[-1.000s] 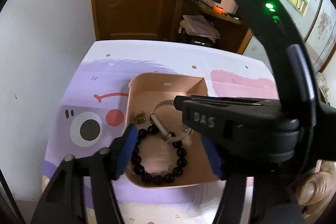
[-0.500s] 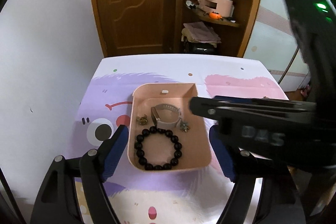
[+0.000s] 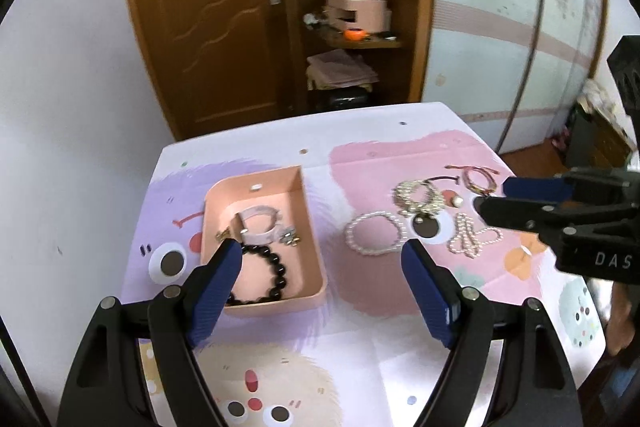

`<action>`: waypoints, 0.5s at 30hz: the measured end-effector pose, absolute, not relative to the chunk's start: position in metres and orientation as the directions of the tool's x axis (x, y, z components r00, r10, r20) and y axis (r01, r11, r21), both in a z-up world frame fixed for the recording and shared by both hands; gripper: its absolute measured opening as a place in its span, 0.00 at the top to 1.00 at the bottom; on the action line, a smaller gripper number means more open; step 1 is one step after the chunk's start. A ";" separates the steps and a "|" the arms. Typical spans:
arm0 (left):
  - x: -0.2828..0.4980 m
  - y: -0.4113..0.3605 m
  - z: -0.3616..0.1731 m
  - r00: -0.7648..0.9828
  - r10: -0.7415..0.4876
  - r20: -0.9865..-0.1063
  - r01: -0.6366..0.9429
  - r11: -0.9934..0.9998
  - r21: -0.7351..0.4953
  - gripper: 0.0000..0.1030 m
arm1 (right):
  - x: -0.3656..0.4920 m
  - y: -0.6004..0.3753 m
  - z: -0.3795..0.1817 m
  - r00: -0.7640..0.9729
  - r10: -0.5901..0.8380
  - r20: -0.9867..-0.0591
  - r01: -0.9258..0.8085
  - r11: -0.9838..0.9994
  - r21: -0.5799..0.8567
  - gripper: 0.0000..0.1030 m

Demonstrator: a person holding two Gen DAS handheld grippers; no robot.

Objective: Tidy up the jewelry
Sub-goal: 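Lower the bracelet and watch into the pink tray and open both tools, then move both open tools over the loose jewelry, left tool toward the pearl bracelet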

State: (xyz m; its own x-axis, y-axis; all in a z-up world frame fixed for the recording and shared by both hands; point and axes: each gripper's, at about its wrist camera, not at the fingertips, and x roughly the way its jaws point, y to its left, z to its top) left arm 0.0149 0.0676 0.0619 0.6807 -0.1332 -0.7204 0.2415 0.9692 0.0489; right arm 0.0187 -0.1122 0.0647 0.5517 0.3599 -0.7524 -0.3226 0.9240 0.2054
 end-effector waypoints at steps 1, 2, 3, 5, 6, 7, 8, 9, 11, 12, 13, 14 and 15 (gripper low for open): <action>0.013 0.061 0.064 0.683 -0.134 -0.718 0.254 0.965 0.062 0.22 | 0.016 -0.118 0.066 0.557 0.344 -0.756 -0.324 0.928 0.184 0.59; 0.012 0.055 0.065 0.685 -0.135 -0.716 0.264 0.962 0.071 0.22 | 0.014 -0.125 0.068 0.561 0.331 -0.759 -0.326 0.931 0.164 0.59; 0.011 0.050 0.066 0.686 -0.139 -0.714 0.275 0.958 0.078 0.22 | 0.011 -0.133 0.070 0.565 0.315 -0.763 -0.329 0.934 0.142 0.59; 0.011 0.039 0.068 0.685 -0.148 -0.713 0.294 0.952 0.084 0.22 | 0.007 -0.143 0.074 0.570 0.293 -0.768 -0.335 0.936 0.108 0.59; 0.012 0.035 0.068 0.683 -0.154 -0.715 0.303 0.949 0.085 0.22 | 0.006 -0.148 0.076 0.576 0.278 -0.769 -0.336 0.938 0.087 0.59; 0.013 0.031 0.067 0.678 -0.159 -0.718 0.313 0.946 0.086 0.22 | 0.004 -0.153 0.077 0.584 0.261 -0.769 -0.335 0.940 0.064 0.59; 0.013 0.027 0.066 0.672 -0.165 -0.722 0.323 0.943 0.085 0.22 | 0.003 -0.155 0.077 0.588 0.249 -0.770 -0.334 0.941 0.049 0.59; 0.016 0.022 0.063 0.658 -0.174 -0.733 0.339 0.937 0.082 0.22 | 0.003 -0.159 0.077 0.593 0.232 -0.771 -0.330 0.944 0.031 0.59; 0.019 0.014 0.058 0.634 -0.187 -0.750 0.364 0.928 0.077 0.22 | 0.003 -0.169 0.073 0.599 0.202 -0.775 -0.319 0.948 0.001 0.59; 0.021 0.009 0.053 0.617 -0.195 -0.762 0.381 0.922 0.073 0.22 | 0.005 -0.174 0.070 0.595 0.192 -0.781 -0.312 0.950 -0.004 0.59; 0.023 0.003 0.048 0.601 -0.199 -0.774 0.399 0.914 0.074 0.22 | 0.007 -0.178 0.066 0.588 0.186 -0.787 -0.304 0.953 -0.003 0.59; 0.025 -0.002 0.043 0.584 -0.204 -0.785 0.416 0.906 0.074 0.22 | 0.009 -0.182 0.061 0.579 0.185 -0.794 -0.300 0.954 0.004 0.59; 0.028 -0.009 0.037 0.563 -0.210 -0.799 0.442 0.894 0.076 0.22 | 0.011 -0.186 0.055 0.566 0.186 -0.803 -0.297 0.955 0.012 0.59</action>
State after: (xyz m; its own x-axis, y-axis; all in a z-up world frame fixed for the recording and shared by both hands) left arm 0.0275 -0.0089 0.0366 0.5632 -0.2104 -0.7991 0.4423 0.8936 0.0765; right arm 0.0112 -0.1856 0.0547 0.5657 0.1858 -0.8034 -0.2969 0.9548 0.0118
